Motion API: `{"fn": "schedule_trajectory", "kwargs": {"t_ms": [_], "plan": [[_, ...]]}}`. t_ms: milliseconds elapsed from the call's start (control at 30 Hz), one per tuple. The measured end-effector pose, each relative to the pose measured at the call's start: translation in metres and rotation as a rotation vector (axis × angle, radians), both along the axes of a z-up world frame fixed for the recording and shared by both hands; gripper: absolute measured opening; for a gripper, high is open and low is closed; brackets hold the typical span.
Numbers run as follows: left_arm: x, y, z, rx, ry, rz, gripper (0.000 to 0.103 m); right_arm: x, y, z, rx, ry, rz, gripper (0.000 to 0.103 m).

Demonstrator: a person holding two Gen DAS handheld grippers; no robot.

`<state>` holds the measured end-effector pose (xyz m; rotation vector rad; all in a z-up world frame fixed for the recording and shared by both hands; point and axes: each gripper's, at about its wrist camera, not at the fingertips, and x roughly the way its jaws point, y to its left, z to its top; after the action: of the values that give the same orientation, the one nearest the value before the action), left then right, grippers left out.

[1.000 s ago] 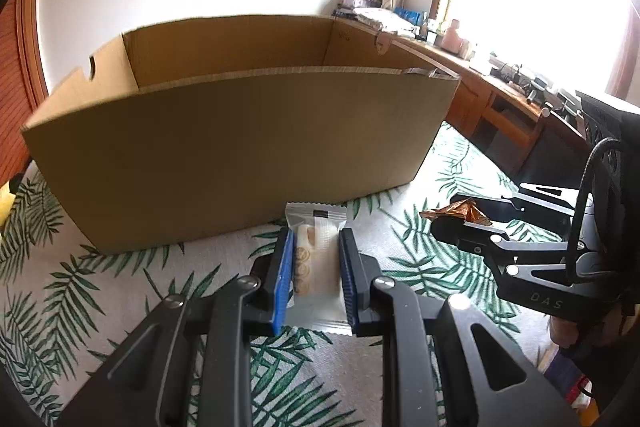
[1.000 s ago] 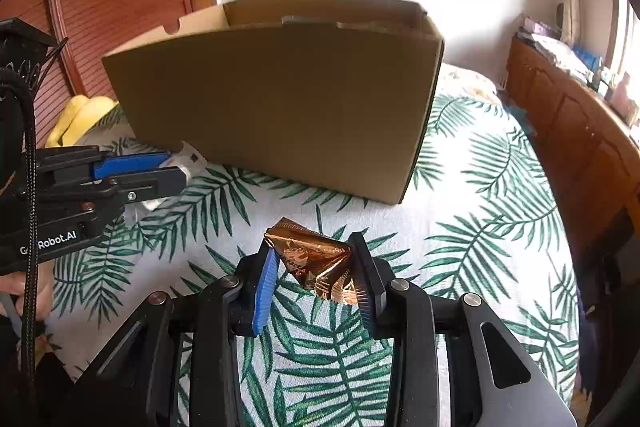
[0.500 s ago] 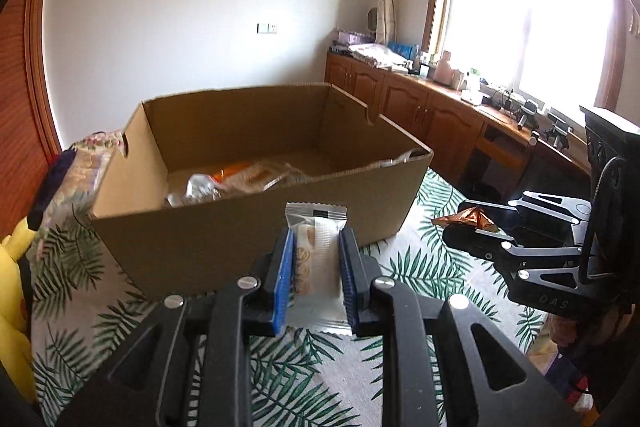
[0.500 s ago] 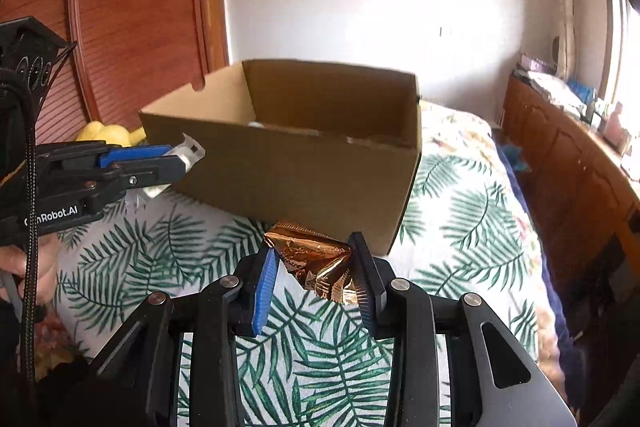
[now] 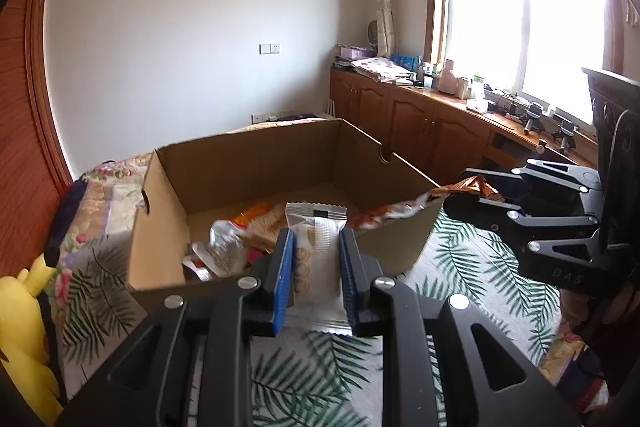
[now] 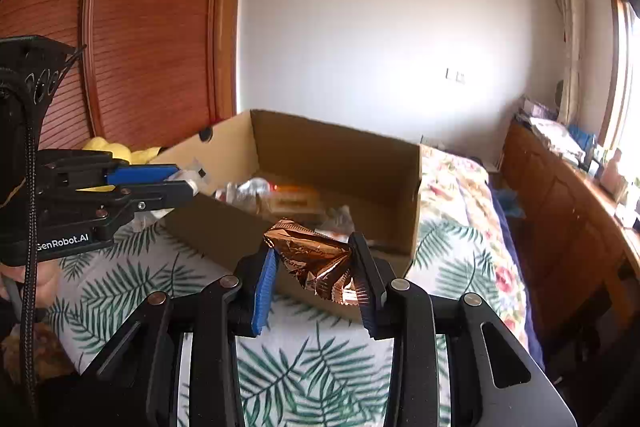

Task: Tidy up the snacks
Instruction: 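Lift both snacks over the box and open both tools to drop them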

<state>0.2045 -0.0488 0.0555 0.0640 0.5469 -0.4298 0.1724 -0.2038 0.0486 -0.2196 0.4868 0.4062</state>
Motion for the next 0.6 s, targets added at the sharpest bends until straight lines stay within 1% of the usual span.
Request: {"fn": "schedule_trajectory", "kwargs": {"t_ms": [300,600], "plan": [[0.042,0.014,-0.012,0.013,0.018,0.055,0.02,0.038,0.009,0.006,-0.003,-0.012,0.001,0.035],[0.082,0.025,-0.038,0.017,0.077,0.091,0.02,0.075,0.02,-0.014,-0.008,0.03,0.007,0.035]]}}
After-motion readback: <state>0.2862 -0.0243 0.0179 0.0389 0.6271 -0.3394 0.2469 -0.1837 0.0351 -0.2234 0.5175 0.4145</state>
